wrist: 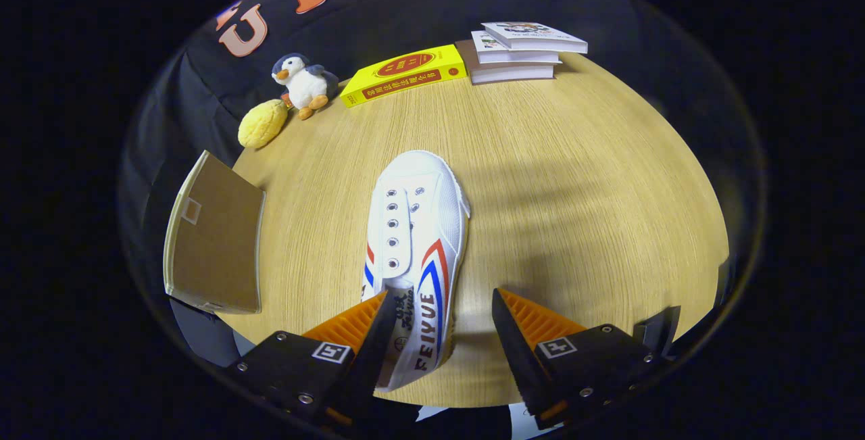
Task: Open the storage box then place both shoes into the box .Put the left shoe in first, then the right shoe, with the right side of both shoes facing outward in a uniform manner.
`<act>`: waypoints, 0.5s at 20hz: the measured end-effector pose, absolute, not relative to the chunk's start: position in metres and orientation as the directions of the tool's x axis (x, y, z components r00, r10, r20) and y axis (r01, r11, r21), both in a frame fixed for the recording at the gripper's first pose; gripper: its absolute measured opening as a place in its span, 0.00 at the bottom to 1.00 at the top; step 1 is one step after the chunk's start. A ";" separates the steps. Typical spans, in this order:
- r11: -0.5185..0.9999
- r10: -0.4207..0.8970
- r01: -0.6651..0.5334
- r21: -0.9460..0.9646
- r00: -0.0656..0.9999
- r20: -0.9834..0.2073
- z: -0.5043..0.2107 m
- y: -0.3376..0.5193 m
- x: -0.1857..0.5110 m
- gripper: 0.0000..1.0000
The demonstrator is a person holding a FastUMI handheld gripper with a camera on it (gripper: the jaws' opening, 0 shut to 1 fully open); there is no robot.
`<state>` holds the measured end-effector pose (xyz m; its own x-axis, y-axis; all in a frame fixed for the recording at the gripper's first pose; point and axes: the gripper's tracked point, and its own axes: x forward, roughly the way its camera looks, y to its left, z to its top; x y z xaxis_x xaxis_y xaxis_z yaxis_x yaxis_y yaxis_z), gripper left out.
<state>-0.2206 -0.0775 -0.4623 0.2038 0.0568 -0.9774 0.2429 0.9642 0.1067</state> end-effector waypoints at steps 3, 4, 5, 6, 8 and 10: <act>0.964 0.091 0.230 0.132 0.182 -0.979 -0.473 -0.075 -0.221 0.77; 0.958 0.113 0.240 0.157 0.190 -0.975 -0.475 -0.074 -0.218 0.71; 0.952 0.150 0.239 0.192 0.182 -0.972 -0.477 -0.069 -0.219 0.66; 0.944 0.179 0.244 0.222 0.187 -0.966 -0.475 -0.065 -0.217 0.57; 0.932 0.187 0.275 0.236 0.190 -0.964 -0.475 -0.067 -0.217 0.38; 0.910 0.195 0.327 0.254 0.204 -0.960 -0.476 -0.070 -0.216 0.32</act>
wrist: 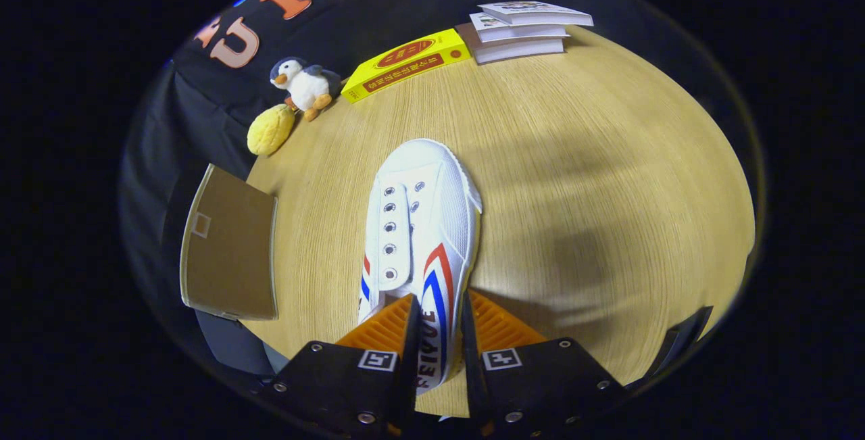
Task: Open the storage box then place both shoes into the box .Put the left shoe in first, then the right shoe, with the right side of both shoes facing outward in a uniform manner.
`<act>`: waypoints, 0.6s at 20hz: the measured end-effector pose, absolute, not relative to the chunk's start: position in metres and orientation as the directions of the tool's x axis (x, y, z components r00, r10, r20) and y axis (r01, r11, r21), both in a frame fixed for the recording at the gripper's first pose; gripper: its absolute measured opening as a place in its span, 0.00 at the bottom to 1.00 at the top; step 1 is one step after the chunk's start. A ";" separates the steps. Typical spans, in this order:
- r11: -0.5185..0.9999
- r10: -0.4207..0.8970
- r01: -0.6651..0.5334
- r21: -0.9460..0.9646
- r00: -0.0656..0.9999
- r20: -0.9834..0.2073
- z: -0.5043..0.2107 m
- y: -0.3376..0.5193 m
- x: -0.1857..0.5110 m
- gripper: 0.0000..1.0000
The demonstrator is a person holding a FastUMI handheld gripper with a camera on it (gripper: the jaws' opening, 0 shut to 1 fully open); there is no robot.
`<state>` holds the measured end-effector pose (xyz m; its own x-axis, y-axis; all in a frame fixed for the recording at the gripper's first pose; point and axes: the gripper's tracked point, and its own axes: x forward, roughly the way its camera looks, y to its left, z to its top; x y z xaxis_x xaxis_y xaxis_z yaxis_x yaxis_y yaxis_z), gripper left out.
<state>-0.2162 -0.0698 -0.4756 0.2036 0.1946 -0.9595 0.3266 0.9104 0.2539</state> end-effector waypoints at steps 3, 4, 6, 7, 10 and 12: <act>0.864 0.184 0.421 0.275 0.244 -0.952 -0.472 -0.071 -0.214 0.17; 0.853 0.180 0.443 0.276 0.246 -0.952 -0.471 -0.068 -0.215 0.11; 0.837 0.184 0.464 0.292 0.264 -0.947 -0.464 -0.062 -0.209 0.07; 0.824 0.195 0.469 0.316 0.289 -0.937 -0.456 -0.058 -0.201 0.07; 0.803 0.218 0.456 0.384 0.375 -0.901 -0.421 -0.047 -0.169 0.06; 0.807 0.225 0.425 0.409 0.419 -0.880 -0.395 -0.037 -0.147 0.06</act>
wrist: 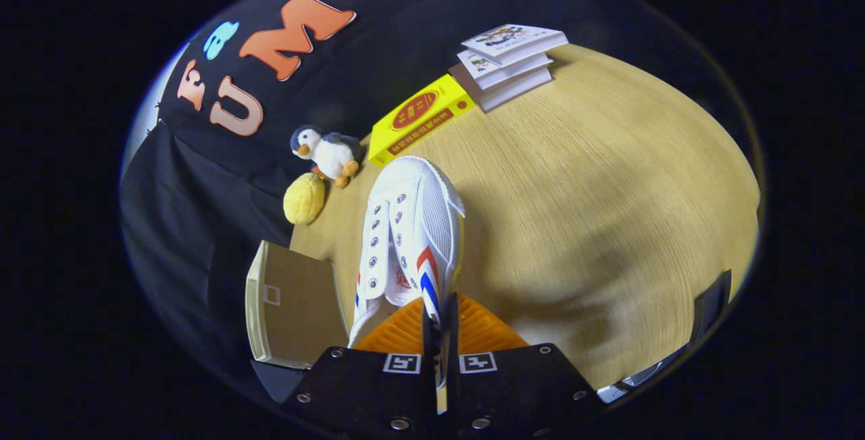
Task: Open the storage box then place both shoes into the box .Put the left shoe in first, then the right shoe, with the right side of both shoes facing outward in a uniform manner.
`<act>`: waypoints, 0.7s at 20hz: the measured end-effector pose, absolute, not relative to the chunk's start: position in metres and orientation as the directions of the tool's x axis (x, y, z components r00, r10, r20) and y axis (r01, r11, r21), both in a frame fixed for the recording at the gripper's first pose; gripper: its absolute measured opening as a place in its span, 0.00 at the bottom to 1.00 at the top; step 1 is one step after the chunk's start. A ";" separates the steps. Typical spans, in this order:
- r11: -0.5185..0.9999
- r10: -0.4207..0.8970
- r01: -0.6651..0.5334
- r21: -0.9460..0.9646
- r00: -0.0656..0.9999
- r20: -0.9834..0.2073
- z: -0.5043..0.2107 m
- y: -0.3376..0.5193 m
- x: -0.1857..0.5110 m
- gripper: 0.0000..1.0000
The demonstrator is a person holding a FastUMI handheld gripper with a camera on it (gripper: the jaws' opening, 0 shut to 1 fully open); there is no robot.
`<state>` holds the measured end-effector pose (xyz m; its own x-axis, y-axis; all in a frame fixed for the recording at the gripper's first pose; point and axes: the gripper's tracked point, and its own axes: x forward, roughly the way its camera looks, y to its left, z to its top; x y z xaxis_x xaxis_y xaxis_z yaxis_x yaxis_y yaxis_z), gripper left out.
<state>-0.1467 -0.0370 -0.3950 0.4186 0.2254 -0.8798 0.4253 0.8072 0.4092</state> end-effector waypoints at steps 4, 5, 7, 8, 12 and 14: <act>0.828 0.258 0.329 0.454 0.495 -0.830 -0.347 -0.004 -0.107 0.06; 0.831 0.265 0.312 0.461 0.506 -0.821 -0.339 0.003 -0.100 0.06; 0.838 0.274 0.289 0.463 0.511 -0.815 -0.328 0.018 -0.094 0.06; 0.845 0.281 0.273 0.461 0.507 -0.815 -0.323 0.027 -0.091 0.06; 0.853 0.332 0.220 0.473 0.470 -0.818 -0.315 0.074 -0.088 0.06; 0.850 0.374 0.185 0.494 0.447 -0.812 -0.311 0.106 -0.087 0.06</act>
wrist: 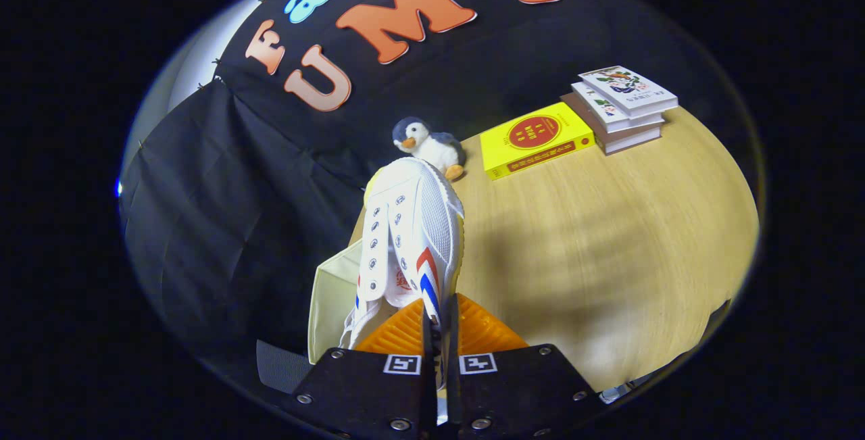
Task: Open the storage box then place both shoes into the box .Put the left shoe in first, then the right shoe, with the right side of both shoes facing outward in a uniform manner.
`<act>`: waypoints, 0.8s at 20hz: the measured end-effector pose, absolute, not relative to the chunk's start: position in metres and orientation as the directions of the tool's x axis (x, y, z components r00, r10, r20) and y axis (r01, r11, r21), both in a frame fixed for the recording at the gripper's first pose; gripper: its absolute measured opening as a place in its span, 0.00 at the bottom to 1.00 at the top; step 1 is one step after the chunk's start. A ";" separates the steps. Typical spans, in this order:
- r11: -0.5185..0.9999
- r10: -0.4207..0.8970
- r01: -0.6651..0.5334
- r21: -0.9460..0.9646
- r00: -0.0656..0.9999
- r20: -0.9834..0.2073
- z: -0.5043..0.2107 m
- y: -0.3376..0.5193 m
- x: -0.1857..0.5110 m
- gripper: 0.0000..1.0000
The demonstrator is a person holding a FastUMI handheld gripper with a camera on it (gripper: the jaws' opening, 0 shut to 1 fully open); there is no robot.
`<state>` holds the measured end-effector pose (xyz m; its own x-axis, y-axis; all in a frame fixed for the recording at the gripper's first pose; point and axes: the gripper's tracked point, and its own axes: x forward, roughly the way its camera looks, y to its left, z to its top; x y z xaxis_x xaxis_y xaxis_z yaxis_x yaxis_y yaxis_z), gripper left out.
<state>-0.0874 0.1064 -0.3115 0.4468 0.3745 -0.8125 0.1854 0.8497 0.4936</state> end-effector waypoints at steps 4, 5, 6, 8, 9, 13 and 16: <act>0.839 0.454 0.105 0.534 0.407 -0.793 -0.305 0.174 -0.080 0.06; 0.840 0.467 0.081 0.537 0.397 -0.790 -0.306 0.191 -0.077 0.06; 0.840 0.475 0.067 0.539 0.388 -0.789 -0.307 0.205 -0.076 0.06; 0.841 0.487 0.049 0.538 0.363 -0.794 -0.312 0.230 -0.076 0.06; 0.845 0.489 0.038 0.533 0.349 -0.799 -0.316 0.240 -0.076 0.06; 0.870 0.472 -0.003 0.492 0.294 -0.832 -0.335 0.266 -0.082 0.06; 0.890 0.447 -0.021 0.456 0.241 -0.862 -0.360 0.272 -0.093 0.12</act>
<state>-0.0927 0.2719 -0.3599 0.2409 0.4468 -0.8616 -0.0209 0.8899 0.4556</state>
